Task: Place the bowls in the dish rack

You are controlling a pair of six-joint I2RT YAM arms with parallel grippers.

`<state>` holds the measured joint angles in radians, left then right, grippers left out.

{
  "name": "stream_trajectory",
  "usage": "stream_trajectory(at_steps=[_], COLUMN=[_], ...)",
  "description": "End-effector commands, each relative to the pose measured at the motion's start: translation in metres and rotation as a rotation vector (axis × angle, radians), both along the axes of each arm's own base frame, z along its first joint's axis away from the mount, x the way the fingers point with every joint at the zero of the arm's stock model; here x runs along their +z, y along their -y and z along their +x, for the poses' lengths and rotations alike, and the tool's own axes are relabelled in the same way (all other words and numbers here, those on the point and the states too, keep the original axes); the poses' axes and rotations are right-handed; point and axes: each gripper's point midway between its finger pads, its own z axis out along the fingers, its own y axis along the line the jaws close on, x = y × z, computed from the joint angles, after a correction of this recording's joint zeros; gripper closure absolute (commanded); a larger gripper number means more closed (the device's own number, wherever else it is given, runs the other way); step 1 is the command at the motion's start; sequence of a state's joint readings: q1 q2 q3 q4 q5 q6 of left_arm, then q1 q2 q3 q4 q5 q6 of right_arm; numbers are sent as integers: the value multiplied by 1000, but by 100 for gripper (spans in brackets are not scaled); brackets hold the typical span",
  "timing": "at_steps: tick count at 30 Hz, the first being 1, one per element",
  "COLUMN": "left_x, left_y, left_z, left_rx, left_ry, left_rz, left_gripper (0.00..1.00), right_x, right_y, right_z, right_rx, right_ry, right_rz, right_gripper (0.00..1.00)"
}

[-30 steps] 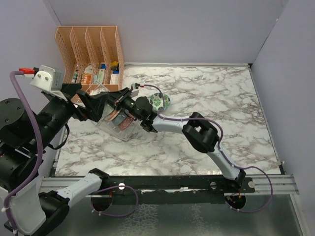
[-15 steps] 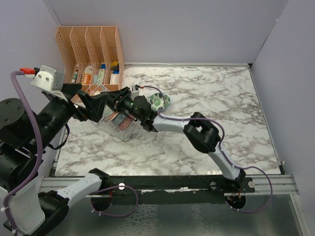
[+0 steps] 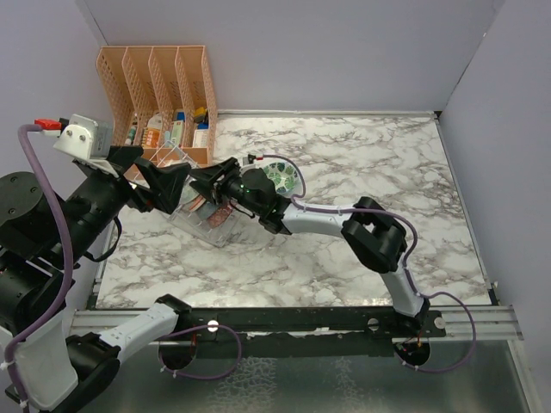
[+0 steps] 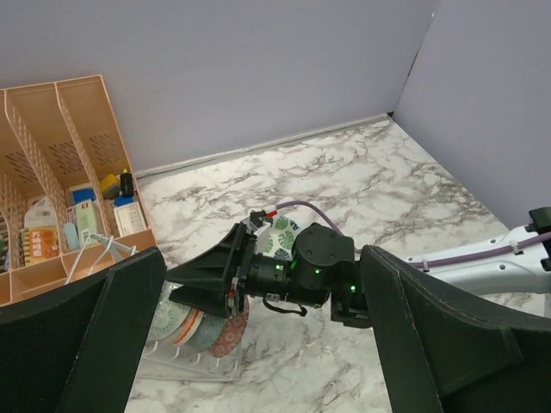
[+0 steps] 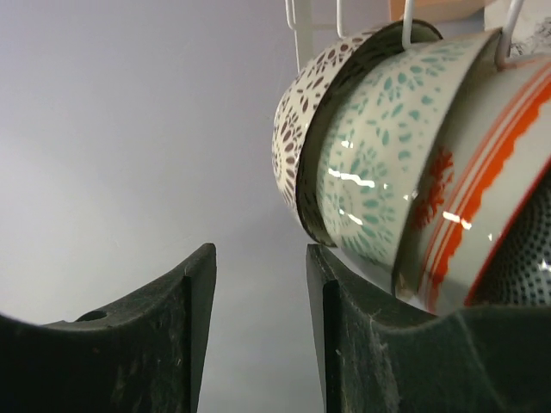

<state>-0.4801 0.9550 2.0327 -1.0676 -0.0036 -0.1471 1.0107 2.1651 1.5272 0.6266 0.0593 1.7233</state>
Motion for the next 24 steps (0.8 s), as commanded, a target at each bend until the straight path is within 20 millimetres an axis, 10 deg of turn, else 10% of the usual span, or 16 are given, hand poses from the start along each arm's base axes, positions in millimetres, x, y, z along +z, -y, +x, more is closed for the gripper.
stream_trajectory(at_steps=[1,9,18,24], left_x=[8,7,-3,-14], left_y=[-3,-1,2,6], left_z=[0,2,10,21], left_rx=[15,13,23,41], left_ry=[22,12,-21,-53], left_rz=[-14,-20,-18,-23], left_gripper=[1,1,1,1], right_x=[30,27,-18,-60], right_y=[16,55,146,169], right_z=[-24,-32,17,53], right_rx=[42,40,-75,27], right_ry=[15,195,249,334], right_rz=[-16,-464,-1155,-1426], right_gripper=[53,52,36,34])
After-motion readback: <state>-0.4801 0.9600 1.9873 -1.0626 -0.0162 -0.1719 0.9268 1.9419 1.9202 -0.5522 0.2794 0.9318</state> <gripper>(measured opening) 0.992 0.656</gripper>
